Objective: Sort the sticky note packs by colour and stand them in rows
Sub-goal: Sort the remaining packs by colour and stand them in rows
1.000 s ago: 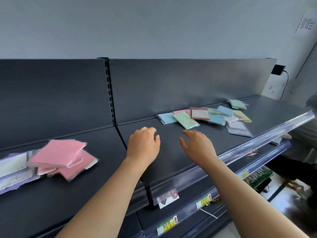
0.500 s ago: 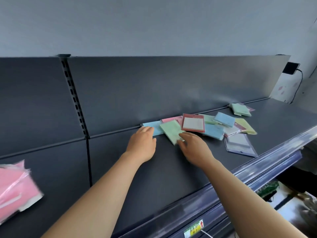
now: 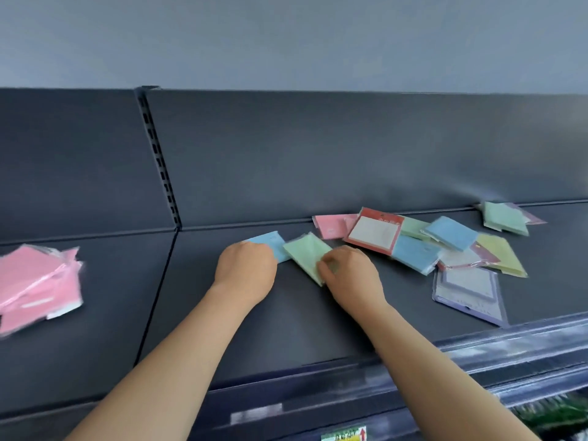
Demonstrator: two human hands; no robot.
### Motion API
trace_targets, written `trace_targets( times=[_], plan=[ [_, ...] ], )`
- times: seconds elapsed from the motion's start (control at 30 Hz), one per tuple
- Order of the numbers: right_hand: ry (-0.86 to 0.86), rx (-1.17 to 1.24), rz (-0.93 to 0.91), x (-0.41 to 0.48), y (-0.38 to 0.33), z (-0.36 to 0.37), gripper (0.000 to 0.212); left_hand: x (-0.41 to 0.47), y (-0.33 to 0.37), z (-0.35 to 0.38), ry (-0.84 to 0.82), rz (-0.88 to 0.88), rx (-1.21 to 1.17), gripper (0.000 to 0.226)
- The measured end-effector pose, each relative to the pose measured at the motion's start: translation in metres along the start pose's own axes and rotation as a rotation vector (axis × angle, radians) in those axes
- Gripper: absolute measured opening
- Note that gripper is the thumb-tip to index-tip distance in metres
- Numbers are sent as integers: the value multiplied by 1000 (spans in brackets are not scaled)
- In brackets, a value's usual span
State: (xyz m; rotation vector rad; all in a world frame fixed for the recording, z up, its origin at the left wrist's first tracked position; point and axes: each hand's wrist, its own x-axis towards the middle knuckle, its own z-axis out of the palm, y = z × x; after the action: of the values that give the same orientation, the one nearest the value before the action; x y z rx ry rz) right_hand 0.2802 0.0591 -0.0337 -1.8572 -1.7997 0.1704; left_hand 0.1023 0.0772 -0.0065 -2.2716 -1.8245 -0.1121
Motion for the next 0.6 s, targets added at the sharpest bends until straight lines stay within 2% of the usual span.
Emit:
trace_targets(
  times=[0.07, 0.17, 0.27, 0.3, 0.4, 0.5, 0.6],
  plan=[
    [-9, 17, 14, -1, -1, 1, 39, -7, 0, -2, 14, -58, 7, 34],
    [-52, -21, 19, -1, -1, 5, 45, -5, -5, -3, -11, -145, -113, 30],
    [-76, -17, 11, -1, 0, 4, 47, 1, -12, 9, -220, -240, -212, 70],
    [-81, 4, 15, -1, 0, 2, 51, 1, -12, 12, -247, -258, -265, 76],
    [-98, 81, 48, -3, 0, -1, 69, 1, -12, 13, -180, -337, -383, 78],
    [-73, 118, 58, -5, -4, -2, 76, -2, -13, 5, -187, -458, -543, 81],
    [-68, 170, 86, -5, -5, -4, 86, -12, -13, -1, -151, -482, -734, 78]
  ],
)
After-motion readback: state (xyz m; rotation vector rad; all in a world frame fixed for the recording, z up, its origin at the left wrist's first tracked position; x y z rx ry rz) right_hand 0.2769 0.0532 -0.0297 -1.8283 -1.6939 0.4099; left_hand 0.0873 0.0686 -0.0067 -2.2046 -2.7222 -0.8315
